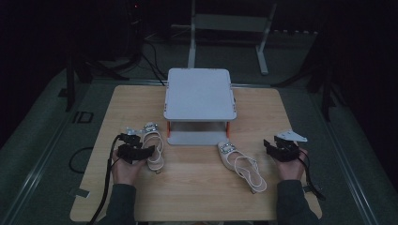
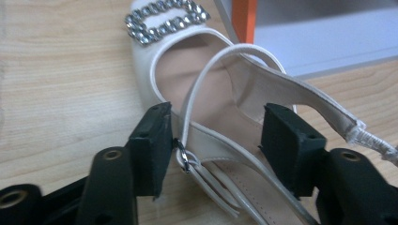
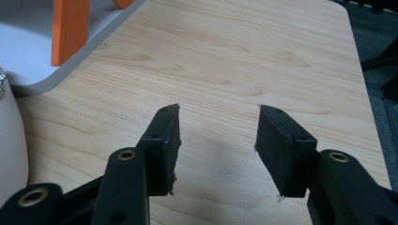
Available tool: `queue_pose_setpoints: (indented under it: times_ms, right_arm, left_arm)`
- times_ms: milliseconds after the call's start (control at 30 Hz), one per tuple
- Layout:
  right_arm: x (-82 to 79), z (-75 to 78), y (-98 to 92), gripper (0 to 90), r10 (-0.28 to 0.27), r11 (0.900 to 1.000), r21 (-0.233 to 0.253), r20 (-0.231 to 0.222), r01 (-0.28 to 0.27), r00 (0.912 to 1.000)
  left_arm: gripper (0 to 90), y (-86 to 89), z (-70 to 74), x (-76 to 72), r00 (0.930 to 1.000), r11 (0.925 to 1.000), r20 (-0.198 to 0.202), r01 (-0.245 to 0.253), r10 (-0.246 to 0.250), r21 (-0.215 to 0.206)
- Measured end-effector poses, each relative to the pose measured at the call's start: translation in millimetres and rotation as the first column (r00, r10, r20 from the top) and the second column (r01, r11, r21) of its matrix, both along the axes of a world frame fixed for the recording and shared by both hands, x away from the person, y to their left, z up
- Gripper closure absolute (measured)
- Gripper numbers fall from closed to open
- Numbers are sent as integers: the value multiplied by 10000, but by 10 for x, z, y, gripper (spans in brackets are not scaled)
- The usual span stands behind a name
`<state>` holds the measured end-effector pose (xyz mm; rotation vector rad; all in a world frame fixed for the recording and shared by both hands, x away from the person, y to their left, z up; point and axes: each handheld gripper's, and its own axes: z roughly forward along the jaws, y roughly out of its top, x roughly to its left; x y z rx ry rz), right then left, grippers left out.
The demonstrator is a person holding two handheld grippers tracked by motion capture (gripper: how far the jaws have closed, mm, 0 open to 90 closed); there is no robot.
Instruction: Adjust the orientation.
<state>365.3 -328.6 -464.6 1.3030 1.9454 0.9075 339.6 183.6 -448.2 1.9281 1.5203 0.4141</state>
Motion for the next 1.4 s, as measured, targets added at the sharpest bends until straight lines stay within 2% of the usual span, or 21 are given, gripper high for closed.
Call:
queue_pose_setpoints:
  times_ms: [233,400,567,667,833,967,1200,1400]
  right_arm:
    - [-2,4,-13,496,-14,10000,43,25,14,10000]
    - [-2,4,-10,496,-16,10000,32,18,16,10000]
    - [-2,2,-8,496,-6,10000,12,22,6,10000]
    - [-1,3,-9,497,-10,10000,17,26,10,10000]
    - [-1,1,-11,497,-21,10000,19,16,21,10000]
    - [-3,4,-17,497,-31,10000,32,38,31,10000]
    - [-1,0,-16,498,-34,10000,31,13,34,10000]
    - [-1,-1,-16,498,-27,10000,41,12,27,10000]
  left_arm:
    - [567,46,24,22,9992,10000,-379,-98,97,-4]
    - [651,97,53,51,9972,9995,-738,-128,106,-302]
    - [760,153,76,62,9962,9994,-848,-223,199,-278]
    - [796,202,80,67,9958,9993,-872,-285,261,-259]
    - [808,221,80,74,9961,9992,-836,-311,289,-250]
    - [809,275,84,127,9954,9982,-775,-570,555,-167]
    - [801,366,82,212,9946,9973,-794,-688,665,-259]
    - [685,336,141,195,9967,9984,-654,-508,490,-265]
